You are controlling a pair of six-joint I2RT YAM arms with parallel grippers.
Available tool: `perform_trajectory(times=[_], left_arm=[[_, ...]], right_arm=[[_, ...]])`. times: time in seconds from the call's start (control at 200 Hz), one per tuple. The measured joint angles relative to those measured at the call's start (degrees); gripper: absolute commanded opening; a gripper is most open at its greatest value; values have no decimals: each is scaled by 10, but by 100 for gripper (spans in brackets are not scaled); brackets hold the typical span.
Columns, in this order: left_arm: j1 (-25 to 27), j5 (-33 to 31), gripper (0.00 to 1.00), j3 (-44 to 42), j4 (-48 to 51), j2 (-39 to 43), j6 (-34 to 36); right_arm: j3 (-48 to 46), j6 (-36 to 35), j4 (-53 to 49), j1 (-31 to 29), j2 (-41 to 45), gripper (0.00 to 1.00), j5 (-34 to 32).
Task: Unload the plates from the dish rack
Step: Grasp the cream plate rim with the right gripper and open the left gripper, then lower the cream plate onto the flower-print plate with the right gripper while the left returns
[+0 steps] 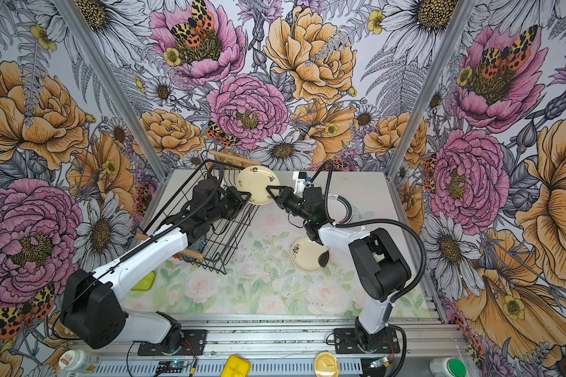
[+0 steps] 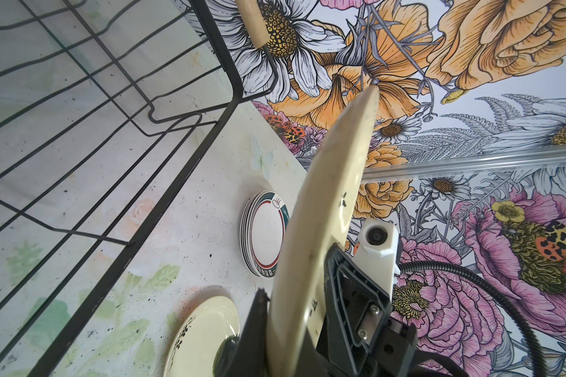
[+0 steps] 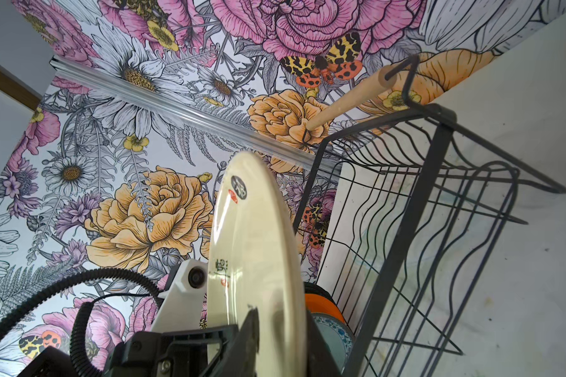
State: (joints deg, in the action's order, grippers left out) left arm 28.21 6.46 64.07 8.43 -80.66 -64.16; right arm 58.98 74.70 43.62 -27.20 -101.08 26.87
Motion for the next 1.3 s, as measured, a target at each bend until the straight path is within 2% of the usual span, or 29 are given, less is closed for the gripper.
perform_trajectory(times=[0.155, 0.235, 0.34, 0.4, 0.58, 0.721, 0.746, 0.786, 0.916, 1.071, 1.186, 1.301], left_arm=[[0, 9, 18, 6, -9, -12, 2], [-2, 18, 31, 8, -10, -23, -2], [-2, 26, 53, 10, -10, -32, 0], [-3, 31, 60, 10, -9, -33, 0], [-3, 35, 72, 10, -9, -31, 11], [-4, 37, 79, 10, 6, -16, 28], [-6, 38, 90, 10, 11, -11, 31], [-10, 40, 98, 10, 19, -3, 42], [-30, 48, 99, 10, 52, 29, 61], [-74, 52, 99, 12, 112, 69, 87], [-129, 63, 99, 6, 144, 96, 103], [-170, 60, 99, 7, 198, 105, 136]], right_arm=[[0, 14, -2, 3, -2, 12, -4], [2, 13, 4, 3, -2, 7, -3], [2, 12, 4, 0, -4, 1, 6], [2, 11, 5, -2, -4, 0, 9], [7, -2, -2, -1, -4, 0, 19], [42, -45, -42, 17, -4, 0, 33], [52, -57, -51, 23, -4, 0, 36], [68, -77, -67, 32, -4, 0, 41], [135, -162, -142, 70, -3, 0, 58], [210, -297, -266, 113, 17, 0, 61], [241, -403, -371, 140, 59, 0, 31], [237, -470, -444, 162, 117, 0, -7]])
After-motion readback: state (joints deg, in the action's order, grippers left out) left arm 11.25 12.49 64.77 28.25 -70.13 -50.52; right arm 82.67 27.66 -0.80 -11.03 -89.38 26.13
